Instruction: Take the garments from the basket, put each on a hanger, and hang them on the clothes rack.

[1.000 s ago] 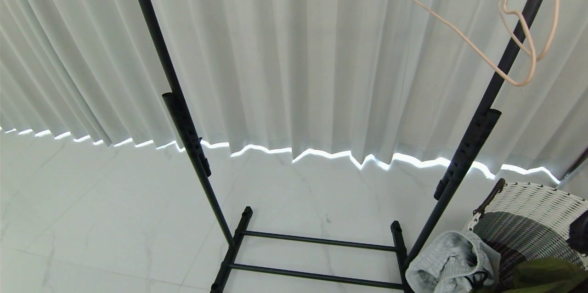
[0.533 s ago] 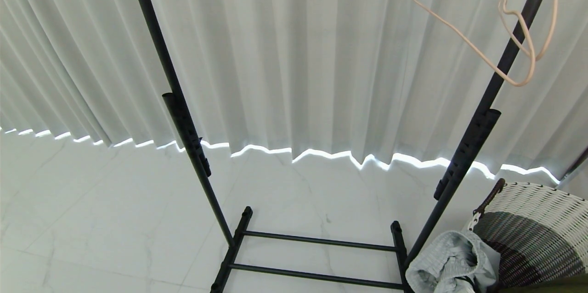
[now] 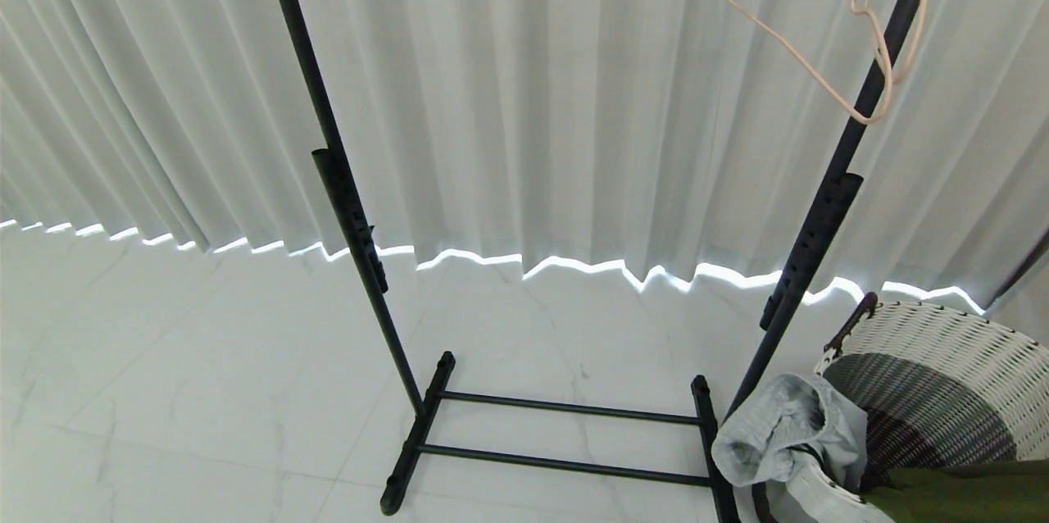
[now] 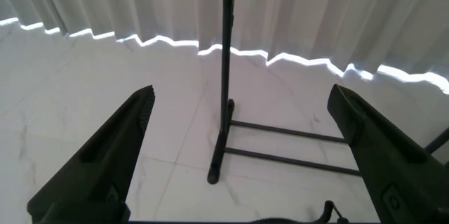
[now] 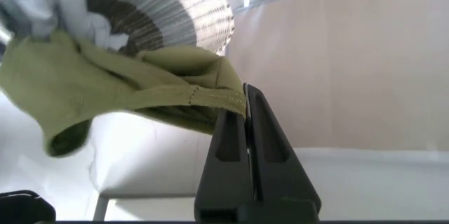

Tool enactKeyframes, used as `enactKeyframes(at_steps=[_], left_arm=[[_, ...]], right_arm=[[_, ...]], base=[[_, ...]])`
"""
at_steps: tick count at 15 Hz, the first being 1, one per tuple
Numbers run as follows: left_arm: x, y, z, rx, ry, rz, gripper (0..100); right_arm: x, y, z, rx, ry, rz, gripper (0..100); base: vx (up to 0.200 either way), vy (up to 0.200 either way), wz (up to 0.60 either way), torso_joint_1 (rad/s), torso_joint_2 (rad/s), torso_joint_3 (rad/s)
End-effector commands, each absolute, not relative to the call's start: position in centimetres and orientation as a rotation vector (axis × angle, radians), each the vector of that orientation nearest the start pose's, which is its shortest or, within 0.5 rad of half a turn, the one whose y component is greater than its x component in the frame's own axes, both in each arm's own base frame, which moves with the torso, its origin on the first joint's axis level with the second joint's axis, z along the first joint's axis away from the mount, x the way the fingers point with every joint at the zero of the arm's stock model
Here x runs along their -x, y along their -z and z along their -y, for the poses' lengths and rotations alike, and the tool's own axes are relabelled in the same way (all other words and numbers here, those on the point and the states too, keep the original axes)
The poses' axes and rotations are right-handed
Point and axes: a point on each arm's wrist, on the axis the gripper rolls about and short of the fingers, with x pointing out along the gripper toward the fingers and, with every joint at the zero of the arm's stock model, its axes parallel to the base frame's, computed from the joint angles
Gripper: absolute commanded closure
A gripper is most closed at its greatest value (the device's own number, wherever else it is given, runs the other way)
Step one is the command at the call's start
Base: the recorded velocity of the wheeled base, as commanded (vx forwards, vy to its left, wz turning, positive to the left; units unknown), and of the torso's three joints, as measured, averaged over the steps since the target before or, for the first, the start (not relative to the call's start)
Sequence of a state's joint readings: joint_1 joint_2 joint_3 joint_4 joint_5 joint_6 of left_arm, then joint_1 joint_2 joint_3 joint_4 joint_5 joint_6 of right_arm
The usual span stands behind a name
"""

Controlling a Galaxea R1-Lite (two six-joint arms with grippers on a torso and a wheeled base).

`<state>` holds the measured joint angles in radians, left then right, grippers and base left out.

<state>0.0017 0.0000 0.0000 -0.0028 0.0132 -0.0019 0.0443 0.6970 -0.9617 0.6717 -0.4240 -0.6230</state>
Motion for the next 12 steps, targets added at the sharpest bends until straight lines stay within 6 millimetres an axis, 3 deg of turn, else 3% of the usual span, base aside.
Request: enactKeyframes(at_steps=[1, 4, 12], left_arm=[[2.3, -7.6, 0.0, 0.003, -0.015, 0.002, 0], [2.3, -7.6, 0.0, 0.000, -0.015, 0.002, 0], [2.3, -7.6, 0.0, -0.046, -0.011, 0.001, 0]], right_arm=[[-1.1, -27.2, 0.9, 0.702, 0.234, -0.497, 100], [-1.1, -27.3, 0.8, 0.702, 0.221, -0.489, 100], [-2.0, -27.2, 0.5, 0.742, 0.076, -0.469, 100]], base=[[-0.200, 0.000, 0.00, 0.002, 0.00, 0.002], [-0.200, 0.000, 0.00, 0.002, 0.00, 0.002], [0.000, 0.000, 0.00, 0.000, 0.00, 0.000]])
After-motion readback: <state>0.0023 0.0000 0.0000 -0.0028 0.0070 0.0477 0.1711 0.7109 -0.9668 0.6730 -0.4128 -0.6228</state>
